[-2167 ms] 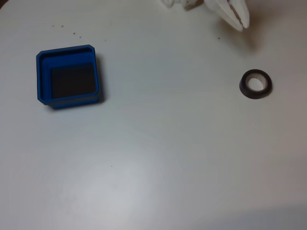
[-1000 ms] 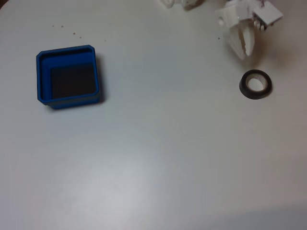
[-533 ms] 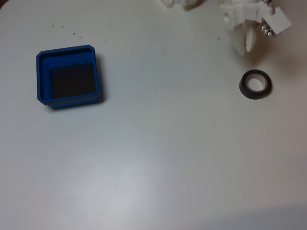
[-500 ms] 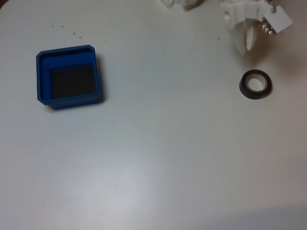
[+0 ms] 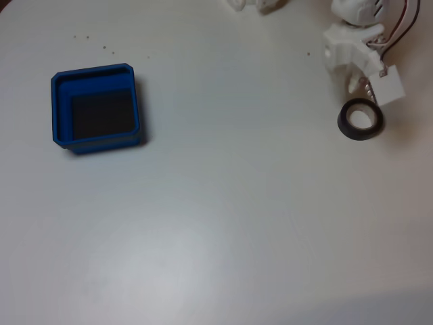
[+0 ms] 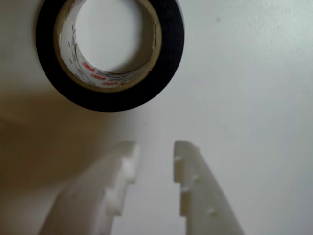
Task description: Pick the black tape roll and drop it in the blue box
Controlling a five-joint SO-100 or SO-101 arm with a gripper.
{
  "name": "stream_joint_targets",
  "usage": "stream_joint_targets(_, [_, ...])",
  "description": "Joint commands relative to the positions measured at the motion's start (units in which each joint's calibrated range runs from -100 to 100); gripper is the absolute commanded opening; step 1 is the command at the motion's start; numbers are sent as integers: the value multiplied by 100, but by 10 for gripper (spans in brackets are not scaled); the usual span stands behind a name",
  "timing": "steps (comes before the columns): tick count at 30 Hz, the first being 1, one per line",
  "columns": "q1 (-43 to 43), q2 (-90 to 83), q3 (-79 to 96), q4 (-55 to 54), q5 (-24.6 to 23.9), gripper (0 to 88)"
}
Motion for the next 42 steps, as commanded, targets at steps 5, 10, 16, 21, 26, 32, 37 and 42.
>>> stream_joint_targets(5, [30,37,-787,530,-37,14])
stream_joint_targets(10, [39,489,-1587,1190,-37,15])
stream_joint_targets(16, [39,1267,-2557,1553,-37,18])
stream_joint_targets(21, [39,1568,-2997,1644,-46,18])
stream_joint_targets(26, [49,1576,-3033,1570,-46,17])
stream_joint_targets(32, [59,1869,-3339,1611,-46,17])
stream_joint_targets(37, [147,2303,-3716,1644,-46,18])
stream_joint_targets(42, [186,2563,-3995,1652,-37,18])
